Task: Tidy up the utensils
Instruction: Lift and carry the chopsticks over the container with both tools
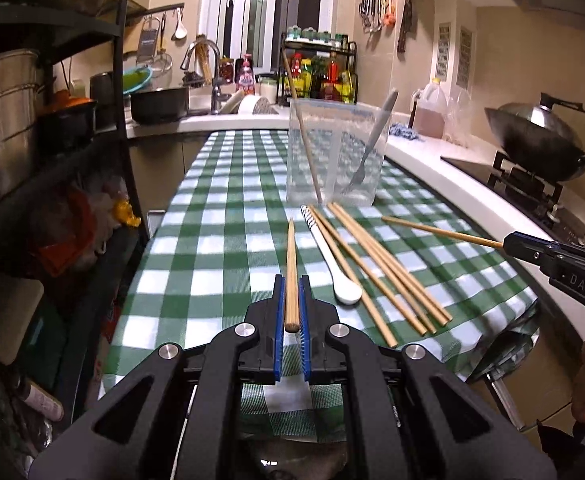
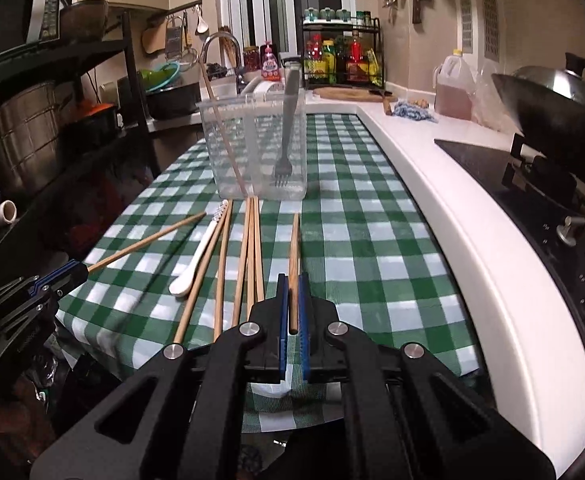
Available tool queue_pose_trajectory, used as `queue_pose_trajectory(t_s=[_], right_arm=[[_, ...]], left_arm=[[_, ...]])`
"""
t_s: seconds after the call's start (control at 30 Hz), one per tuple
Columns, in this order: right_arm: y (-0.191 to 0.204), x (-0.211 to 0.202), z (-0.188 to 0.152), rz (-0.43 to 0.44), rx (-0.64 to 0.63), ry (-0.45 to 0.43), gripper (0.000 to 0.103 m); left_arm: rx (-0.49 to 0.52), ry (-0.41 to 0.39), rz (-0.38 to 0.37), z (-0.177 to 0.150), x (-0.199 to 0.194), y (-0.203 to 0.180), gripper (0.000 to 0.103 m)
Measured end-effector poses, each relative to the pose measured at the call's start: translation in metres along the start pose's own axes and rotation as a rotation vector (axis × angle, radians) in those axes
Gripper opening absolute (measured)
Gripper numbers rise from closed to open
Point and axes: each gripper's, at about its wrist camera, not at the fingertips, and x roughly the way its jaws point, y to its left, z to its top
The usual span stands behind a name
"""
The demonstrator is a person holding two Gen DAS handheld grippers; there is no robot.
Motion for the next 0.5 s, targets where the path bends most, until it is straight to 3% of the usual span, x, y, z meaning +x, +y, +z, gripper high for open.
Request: queue_pose_trajectory(t_s=[0.5], right_arm=[[-0.006,-0.038,0.045,0.032,0.016,-0.105,0.005]], left_arm=[[-0.017,-0.098,-0.035,0.044,-0.032,0.009,0.007]])
